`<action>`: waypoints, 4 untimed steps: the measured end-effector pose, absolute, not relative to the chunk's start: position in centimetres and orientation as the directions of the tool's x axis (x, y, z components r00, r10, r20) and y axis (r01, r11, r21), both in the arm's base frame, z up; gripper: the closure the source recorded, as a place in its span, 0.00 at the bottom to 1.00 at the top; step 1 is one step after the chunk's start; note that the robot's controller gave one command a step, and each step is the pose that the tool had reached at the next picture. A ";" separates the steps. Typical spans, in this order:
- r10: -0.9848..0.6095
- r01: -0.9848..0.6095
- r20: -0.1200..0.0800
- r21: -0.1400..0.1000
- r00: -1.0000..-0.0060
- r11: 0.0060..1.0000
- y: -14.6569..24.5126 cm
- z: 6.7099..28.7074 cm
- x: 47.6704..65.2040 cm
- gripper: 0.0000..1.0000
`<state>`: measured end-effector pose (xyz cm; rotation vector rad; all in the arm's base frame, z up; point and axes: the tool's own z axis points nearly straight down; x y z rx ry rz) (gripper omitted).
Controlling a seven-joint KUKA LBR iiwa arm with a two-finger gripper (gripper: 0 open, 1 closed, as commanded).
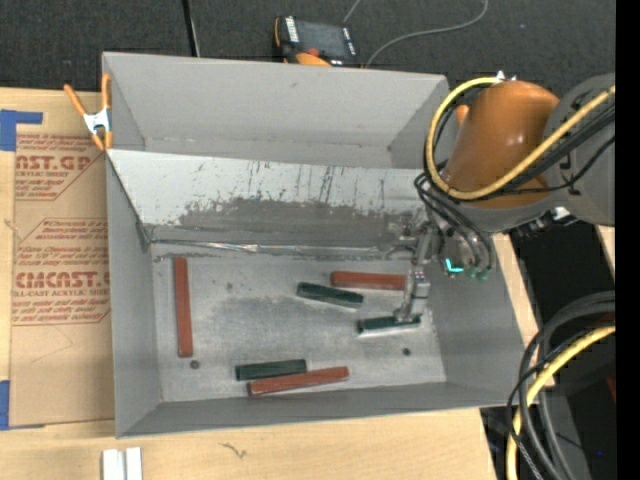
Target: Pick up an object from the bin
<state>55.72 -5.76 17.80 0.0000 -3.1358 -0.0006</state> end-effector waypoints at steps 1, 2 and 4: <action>-0.177 -0.177 0.000 0.001 -0.984 0.984 -2.9 6.8 56.9 0.00; -0.139 -0.139 -0.004 0.000 -0.990 0.990 -1.1 7.1 57.8 0.00; -0.241 -0.241 -0.011 -0.001 -0.970 0.971 1.9 21.3 57.5 1.00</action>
Offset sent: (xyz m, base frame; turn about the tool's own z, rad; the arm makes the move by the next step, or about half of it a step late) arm 0.0114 0.0281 -0.1080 -0.1779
